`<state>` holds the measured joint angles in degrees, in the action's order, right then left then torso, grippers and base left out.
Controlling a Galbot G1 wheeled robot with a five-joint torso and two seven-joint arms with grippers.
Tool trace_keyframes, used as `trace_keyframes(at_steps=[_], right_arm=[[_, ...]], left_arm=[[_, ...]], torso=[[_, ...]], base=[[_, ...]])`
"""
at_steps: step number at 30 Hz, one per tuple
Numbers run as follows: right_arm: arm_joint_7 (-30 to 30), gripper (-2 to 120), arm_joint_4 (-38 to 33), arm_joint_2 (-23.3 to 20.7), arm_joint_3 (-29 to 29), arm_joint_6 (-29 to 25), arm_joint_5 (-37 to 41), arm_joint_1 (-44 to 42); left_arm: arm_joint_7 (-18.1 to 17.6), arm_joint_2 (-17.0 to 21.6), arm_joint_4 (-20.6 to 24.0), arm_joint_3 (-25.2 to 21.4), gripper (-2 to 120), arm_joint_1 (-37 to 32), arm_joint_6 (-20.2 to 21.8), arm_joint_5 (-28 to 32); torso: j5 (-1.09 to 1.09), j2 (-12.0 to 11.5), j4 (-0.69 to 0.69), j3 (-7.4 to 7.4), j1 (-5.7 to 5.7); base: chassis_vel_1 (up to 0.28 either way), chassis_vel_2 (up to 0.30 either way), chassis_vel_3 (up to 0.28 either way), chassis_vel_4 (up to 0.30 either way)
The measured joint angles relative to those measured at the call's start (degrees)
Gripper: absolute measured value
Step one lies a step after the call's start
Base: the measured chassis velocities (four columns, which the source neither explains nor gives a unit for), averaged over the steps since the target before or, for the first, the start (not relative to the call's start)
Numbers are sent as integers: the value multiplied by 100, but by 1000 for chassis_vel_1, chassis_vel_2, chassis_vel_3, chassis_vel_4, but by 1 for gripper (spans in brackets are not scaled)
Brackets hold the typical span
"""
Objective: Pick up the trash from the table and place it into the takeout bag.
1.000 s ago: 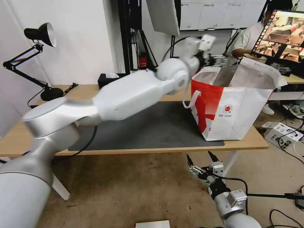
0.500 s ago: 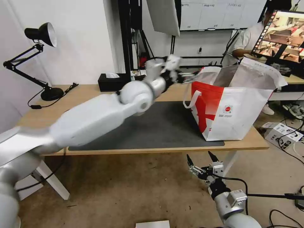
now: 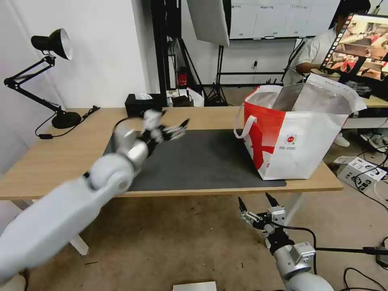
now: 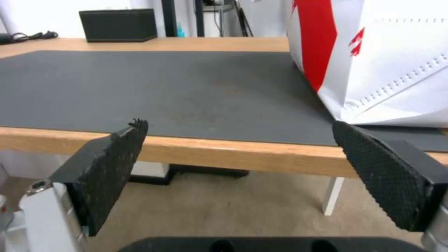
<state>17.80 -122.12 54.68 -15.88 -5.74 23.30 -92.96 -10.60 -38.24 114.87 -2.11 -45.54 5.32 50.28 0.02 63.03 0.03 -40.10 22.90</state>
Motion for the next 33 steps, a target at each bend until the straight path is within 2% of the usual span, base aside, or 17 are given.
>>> trace_keyframes(at_steps=[1,2,4,5,6,9,10,13,15,17,21,23,30,33], right_arm=[[0,100,0,0,0,0,0,0],[0,100,0,0,0,0,0,0],[0,100,0,0,-1,0,0,1],[0,100,0,0,0,0,0,0],[0,100,0,0,0,0,0,0],[0,100,0,0,0,0,0,0],[0,100,0,0,0,0,0,0],[0,100,0,0,0,0,0,0],[0,100,0,0,0,0,0,0],[0,100,0,0,0,0,0,0],[0,100,0,0,-1,0,0,0],[0,100,0,0,0,0,0,0],[0,100,0,0,0,0,0,0],[0,100,0,0,0,0,0,0]], left_arm=[[58,39,118,-356,100,-506,-107,-153],[58,39,118,-356,100,-506,-107,-153],[72,6,208,-621,100,-926,-236,-323],[91,-158,315,-972,100,-1460,-352,-539],[91,-158,315,-972,100,-1460,-352,-539],[207,-696,480,-1749,100,-2600,-558,-1009],[207,-696,480,-1749,100,-2600,-558,-1009],[337,-1100,532,-2223,100,-3377,-755,-1395],[355,-1201,545,-2318,100,-3530,-802,-1488],[393,-1557,582,-2592,100,-3986,-923,-1848],[396,-1826,642,-2764,100,-4281,-954,-2047],[396,-2115,738,-2930,100,-4581,-987,-2328],[393,-2607,793,-3099,100,-5086,-1171,-2710],[392,-2677,792,-3135,100,-5194,-1218,-2766]], torso=[[-3,0,0,0,0],[-3,0,0,0,0],[-2,0,-2,0,1],[-1,-1,-4,0,1],[-1,-1,-4,0,1],[-2,0,-4,0,1],[-2,0,-4,0,1],[-1,0,-2,0,0],[-1,0,-3,0,0],[-1,0,-3,-1,1],[-2,0,-2,0,1],[-1,0,-3,0,0],[-2,0,-3,-1,1],[-2,0,-3,-1,1]], base=[[0,0,0,0],[0,0,0,0],[0,0,0,0],[0,0,0,0],[0,0,0,0],[0,0,0,0],[0,0,0,0],[0,0,0,0],[0,0,0,0],[0,0,0,0],[0,0,0,0],[0,0,0,0],[0,0,0,0],[0,0,0,0]])
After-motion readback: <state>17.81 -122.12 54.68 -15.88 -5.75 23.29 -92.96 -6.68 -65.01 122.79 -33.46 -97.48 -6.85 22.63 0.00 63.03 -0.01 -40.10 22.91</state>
